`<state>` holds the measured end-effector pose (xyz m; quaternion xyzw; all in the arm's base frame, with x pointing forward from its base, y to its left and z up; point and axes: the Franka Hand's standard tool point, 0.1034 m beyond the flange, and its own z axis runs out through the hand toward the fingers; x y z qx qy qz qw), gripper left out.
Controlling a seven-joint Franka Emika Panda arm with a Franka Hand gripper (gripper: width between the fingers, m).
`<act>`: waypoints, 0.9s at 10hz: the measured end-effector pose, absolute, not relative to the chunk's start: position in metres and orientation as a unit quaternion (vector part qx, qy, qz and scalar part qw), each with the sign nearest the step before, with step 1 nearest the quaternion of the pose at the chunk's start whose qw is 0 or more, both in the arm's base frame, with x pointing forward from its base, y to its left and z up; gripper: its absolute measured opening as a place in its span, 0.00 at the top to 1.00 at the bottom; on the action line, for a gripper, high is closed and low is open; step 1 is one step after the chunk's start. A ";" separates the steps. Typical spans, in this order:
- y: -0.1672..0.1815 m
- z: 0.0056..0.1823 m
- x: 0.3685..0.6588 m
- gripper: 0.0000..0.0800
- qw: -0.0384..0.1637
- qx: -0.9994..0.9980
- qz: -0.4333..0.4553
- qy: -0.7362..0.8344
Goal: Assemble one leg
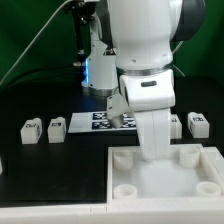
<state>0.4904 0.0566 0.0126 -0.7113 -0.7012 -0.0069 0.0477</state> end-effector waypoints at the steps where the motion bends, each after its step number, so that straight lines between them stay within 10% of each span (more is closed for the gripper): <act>1: 0.057 0.013 0.490 0.92 0.047 -0.711 -0.008 -0.701; 3: 0.056 0.012 0.490 0.92 0.048 -0.712 -0.008 -0.700; 6: 0.056 0.012 0.490 0.45 0.048 -0.712 -0.008 -0.700; 9: 0.056 0.012 0.490 0.21 0.048 -0.713 -0.008 -0.700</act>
Offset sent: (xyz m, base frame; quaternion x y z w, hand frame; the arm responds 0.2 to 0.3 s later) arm 0.0000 0.0000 0.0000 0.0000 0.0000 0.0000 1.0000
